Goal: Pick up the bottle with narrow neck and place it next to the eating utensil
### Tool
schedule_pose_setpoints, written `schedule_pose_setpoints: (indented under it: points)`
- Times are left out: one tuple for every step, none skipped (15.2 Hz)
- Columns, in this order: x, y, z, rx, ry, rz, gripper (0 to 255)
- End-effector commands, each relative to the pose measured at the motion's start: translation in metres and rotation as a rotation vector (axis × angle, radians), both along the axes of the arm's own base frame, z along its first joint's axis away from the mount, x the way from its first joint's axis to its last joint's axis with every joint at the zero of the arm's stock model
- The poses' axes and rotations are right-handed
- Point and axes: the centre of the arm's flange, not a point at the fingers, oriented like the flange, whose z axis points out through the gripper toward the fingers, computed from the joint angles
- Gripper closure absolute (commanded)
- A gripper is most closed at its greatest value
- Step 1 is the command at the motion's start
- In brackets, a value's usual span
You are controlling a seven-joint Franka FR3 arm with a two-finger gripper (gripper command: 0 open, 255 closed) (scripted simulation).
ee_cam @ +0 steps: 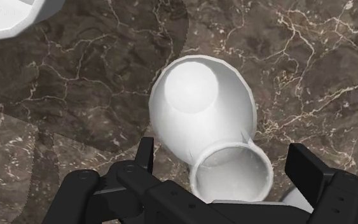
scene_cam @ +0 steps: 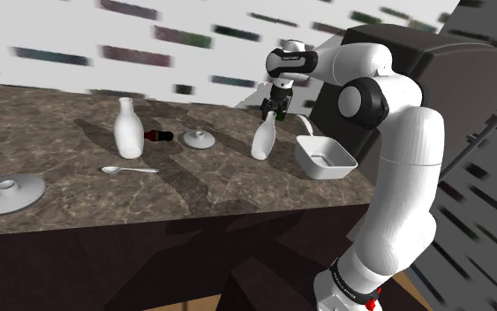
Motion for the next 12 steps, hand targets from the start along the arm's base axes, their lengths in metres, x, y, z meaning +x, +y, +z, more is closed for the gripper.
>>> schedule_pose_setpoints:
  points:
    - [0.0, 0.0, 0.0, 0.0, 0.0, 0.0, 255]
    - [0.0, 0.0, 0.0, 0.0, 0.0, 0.0, 255]
    - [0.0, 0.0, 0.0, 0.0, 0.0, 0.0, 255]
    - [0.0, 0.0, 0.0, 0.0, 0.0, 0.0, 255]
    - [0.0, 0.0, 0.0, 0.0, 0.0, 0.0, 255]
    - [0.0, 0.0, 0.0, 0.0, 0.0, 0.0, 255]
    - [0.0, 0.0, 0.0, 0.0, 0.0, 0.0, 255]
    - [0.0, 0.0, 0.0, 0.0, 0.0, 0.0, 255]
    - [0.0, 0.0, 0.0, 0.0, 0.0, 0.0, 255]
    - [0.0, 0.0, 0.0, 0.0, 0.0, 0.0, 255]
    - [0.0, 0.0, 0.005, 0.0, 0.0, 0.0, 255]
    - [0.0, 0.0, 0.011, 0.0, 0.0, 0.0, 255]
